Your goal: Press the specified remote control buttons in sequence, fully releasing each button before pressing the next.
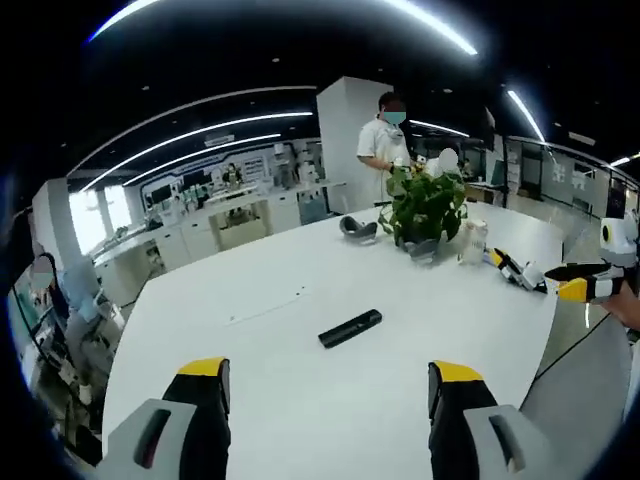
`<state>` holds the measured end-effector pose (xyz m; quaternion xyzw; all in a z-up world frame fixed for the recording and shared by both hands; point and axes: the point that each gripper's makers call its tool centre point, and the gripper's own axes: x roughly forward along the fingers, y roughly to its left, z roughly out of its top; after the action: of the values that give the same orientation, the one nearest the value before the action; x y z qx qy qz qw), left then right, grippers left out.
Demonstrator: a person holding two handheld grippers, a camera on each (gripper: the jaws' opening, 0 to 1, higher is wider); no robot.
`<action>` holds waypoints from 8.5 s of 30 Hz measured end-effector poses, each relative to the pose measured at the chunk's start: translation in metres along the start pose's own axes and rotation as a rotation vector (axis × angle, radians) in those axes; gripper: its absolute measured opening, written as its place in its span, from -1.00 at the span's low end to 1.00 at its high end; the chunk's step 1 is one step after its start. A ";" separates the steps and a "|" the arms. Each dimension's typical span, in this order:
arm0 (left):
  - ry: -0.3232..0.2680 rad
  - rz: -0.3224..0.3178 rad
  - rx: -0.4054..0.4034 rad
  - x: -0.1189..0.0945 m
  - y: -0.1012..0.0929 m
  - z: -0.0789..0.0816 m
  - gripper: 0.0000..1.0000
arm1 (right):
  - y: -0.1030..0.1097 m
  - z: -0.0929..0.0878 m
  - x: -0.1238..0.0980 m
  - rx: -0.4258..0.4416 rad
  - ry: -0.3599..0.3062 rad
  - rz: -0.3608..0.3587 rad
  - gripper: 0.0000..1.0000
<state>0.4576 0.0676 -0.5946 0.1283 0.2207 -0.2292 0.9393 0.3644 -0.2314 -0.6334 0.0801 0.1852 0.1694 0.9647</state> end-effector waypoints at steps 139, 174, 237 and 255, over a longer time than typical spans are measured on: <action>0.737 -0.642 0.605 0.298 -0.018 -0.109 -0.09 | -0.032 -0.039 0.011 -0.001 0.222 -0.140 0.11; 0.711 -0.637 0.600 0.301 -0.012 -0.107 -0.40 | -0.030 -0.035 0.010 -0.018 0.207 -0.148 0.12; 0.752 -0.604 0.664 0.258 -0.047 -0.124 -0.54 | -0.018 -0.019 0.007 -0.051 0.122 -0.098 0.15; 0.726 -0.587 0.605 0.234 -0.064 -0.135 -0.54 | -0.005 0.000 0.000 -0.081 0.010 -0.058 0.75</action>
<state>0.5651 -0.0293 -0.8316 0.3962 0.4811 -0.4754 0.6209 0.3664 -0.2364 -0.6345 0.0345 0.1854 0.1491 0.9707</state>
